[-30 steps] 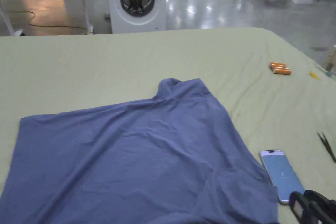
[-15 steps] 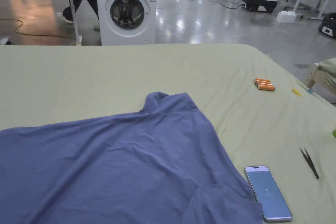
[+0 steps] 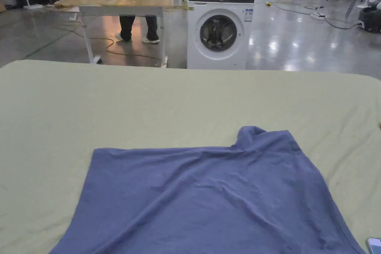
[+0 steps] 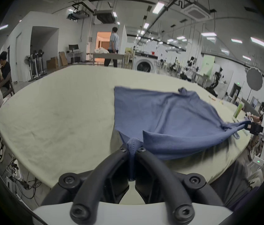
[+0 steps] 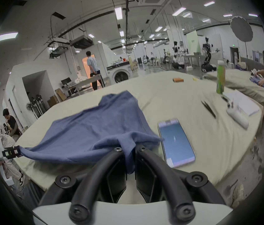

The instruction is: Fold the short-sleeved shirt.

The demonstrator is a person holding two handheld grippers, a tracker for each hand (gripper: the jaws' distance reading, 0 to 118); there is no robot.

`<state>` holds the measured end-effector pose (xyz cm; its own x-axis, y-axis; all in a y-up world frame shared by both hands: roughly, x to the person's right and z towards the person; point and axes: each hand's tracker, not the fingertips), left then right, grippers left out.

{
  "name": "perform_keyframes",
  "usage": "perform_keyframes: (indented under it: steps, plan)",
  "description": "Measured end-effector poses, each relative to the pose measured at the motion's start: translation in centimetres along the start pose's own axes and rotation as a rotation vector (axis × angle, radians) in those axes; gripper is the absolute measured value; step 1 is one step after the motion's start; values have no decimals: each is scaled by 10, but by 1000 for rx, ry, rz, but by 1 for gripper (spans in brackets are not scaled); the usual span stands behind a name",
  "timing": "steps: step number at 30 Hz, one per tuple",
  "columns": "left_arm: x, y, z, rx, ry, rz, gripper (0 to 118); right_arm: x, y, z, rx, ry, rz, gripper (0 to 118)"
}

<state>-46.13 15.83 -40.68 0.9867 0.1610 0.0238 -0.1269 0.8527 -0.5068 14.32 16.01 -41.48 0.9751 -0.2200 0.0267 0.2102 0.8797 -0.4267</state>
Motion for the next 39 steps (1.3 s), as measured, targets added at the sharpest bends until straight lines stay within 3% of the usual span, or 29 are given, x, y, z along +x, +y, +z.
perform_keyframes:
  steps: [4,9,16,18,19,20,21,22,25,29,31,34,36,37,39]
  plan:
    - [11,43,-27,14,-6,-14,0,-15,50,-48,-15,17,64,5]
    - [-3,88,-119,-110,-2,4,0,-22,101,-158,-158,-22,97,5]
    - [-15,119,-218,-259,14,93,1,-18,108,-256,-304,-51,45,6]
    - [-13,117,-230,-272,57,65,23,-19,104,-267,-340,-62,59,17]
    - [-14,115,-234,-285,92,35,43,-20,103,-269,-360,-75,88,37]
    - [-14,114,-233,-276,73,14,72,-20,102,-268,-347,-80,112,66]
    - [-16,115,-226,-267,44,9,81,-20,101,-264,-341,-82,142,74]
    - [-15,117,-218,-228,13,34,82,-19,103,-260,-326,-83,169,73]
    - [-10,126,-170,-56,-37,84,82,-15,110,-234,-237,-81,210,73]
    - [9,134,-89,165,-56,41,82,-18,113,-165,-61,44,129,73]
    - [26,129,-46,245,-12,-18,82,-20,105,-124,18,109,107,73]
    - [49,108,10,398,114,-106,81,-29,81,-70,132,98,92,70]
    - [67,95,37,416,239,-184,78,-38,66,-37,155,94,101,55]
    - [73,90,48,419,275,-202,74,-44,59,-26,157,99,106,46]
    - [79,83,64,418,255,-180,42,-56,53,-2,188,101,174,28]
